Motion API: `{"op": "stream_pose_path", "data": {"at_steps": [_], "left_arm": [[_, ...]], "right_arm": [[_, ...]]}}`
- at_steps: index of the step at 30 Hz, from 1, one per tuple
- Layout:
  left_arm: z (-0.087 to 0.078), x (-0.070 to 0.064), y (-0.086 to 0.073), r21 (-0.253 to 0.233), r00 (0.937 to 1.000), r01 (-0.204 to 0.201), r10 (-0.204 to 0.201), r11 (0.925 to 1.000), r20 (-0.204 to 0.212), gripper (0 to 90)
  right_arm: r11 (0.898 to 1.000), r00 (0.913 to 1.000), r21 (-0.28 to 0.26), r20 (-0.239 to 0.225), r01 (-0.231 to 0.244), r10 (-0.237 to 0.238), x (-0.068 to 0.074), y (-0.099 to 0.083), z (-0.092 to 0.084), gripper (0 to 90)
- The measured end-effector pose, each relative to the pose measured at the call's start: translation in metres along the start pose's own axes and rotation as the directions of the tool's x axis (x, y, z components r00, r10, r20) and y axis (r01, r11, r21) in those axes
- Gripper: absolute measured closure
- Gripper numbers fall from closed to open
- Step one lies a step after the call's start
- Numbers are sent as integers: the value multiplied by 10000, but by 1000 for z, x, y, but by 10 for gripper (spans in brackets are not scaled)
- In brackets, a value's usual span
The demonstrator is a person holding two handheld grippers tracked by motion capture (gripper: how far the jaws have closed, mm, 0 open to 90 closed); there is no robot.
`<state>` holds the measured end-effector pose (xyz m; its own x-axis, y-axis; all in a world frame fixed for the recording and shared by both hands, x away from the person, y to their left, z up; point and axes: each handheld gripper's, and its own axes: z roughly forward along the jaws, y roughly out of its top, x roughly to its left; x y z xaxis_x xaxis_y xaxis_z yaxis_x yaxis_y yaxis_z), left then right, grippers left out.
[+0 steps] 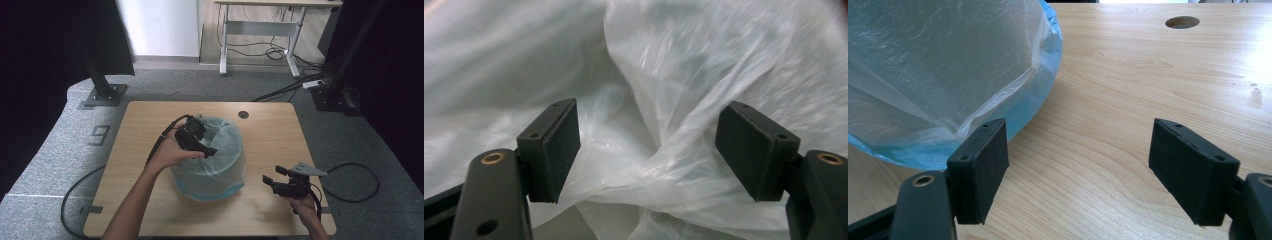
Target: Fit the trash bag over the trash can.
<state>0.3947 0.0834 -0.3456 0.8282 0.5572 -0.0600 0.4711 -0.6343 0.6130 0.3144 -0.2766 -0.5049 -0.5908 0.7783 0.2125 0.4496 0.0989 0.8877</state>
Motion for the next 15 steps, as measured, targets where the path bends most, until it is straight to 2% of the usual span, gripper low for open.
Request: {"op": "stream_pose_path", "data": {"at_steps": [5, 10, 15], "left_arm": [[-11, 3, 5, -918, 9999, 87, -99, 9957, -118, 260], [-9, 9, 13, -1342, 9996, 293, -293, 9905, 19, 256], [0, 15, 25, -1500, 9991, 414, -390, 9878, 190, 254]], "right_arm": [[9999, 9999, 63, -46, 95, -94, 2, -1, 1, 231], [10000, 10000, 7, -44, 58, -58, 1, 0, 0, 231], [10000, 9999, -39, -156, 60, -60, -1, -1, -2, 235]]}}
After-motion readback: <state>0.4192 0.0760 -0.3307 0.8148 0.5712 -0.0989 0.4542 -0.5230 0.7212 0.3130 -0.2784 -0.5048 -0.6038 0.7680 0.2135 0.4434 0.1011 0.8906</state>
